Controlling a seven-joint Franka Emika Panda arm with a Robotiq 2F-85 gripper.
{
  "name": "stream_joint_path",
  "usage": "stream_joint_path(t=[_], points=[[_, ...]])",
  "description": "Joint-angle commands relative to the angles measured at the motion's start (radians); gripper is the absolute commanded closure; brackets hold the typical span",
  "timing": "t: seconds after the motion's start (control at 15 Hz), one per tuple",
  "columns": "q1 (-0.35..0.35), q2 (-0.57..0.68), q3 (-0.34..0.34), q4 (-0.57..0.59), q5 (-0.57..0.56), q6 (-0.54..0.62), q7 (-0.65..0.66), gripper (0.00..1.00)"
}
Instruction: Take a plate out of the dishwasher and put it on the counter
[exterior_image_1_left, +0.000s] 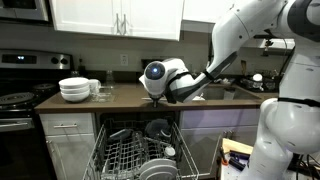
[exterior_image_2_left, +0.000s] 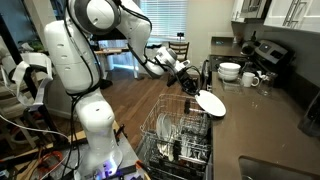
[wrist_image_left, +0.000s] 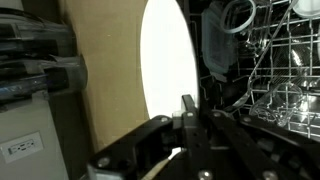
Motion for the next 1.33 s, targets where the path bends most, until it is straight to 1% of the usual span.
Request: stream_joint_path(t=[0.0, 0.2, 0.27, 0.33, 0.53, 0.6, 1.0, 1.27], points=[[-0.021, 0.029, -0.011, 0.036, -0.08, 0.02, 0.059, 0.98], [-0.029, 0.053, -0.025, 0.055, -0.101, 0.02, 0.076, 0.98], [-0.025, 0.053, -0.023, 0.057, -0.07, 0.002, 0.062, 0.98], [-0.021, 0.038, -0.023, 0.028, -0.054, 0.013, 0.047, 0.94], [-0.021, 0.049, -0.026, 0.035, -0.054, 0.013, 0.048, 0.94], [-0.021, 0.049, -0.026, 0.036, -0.054, 0.013, 0.048, 0.98], [-0.036, 0.081, -0.045, 0.05, -0.121, 0.044, 0.078, 0.98], [-0.054, 0.11, -0.066, 0.07, -0.178, 0.099, 0.088, 0.98]])
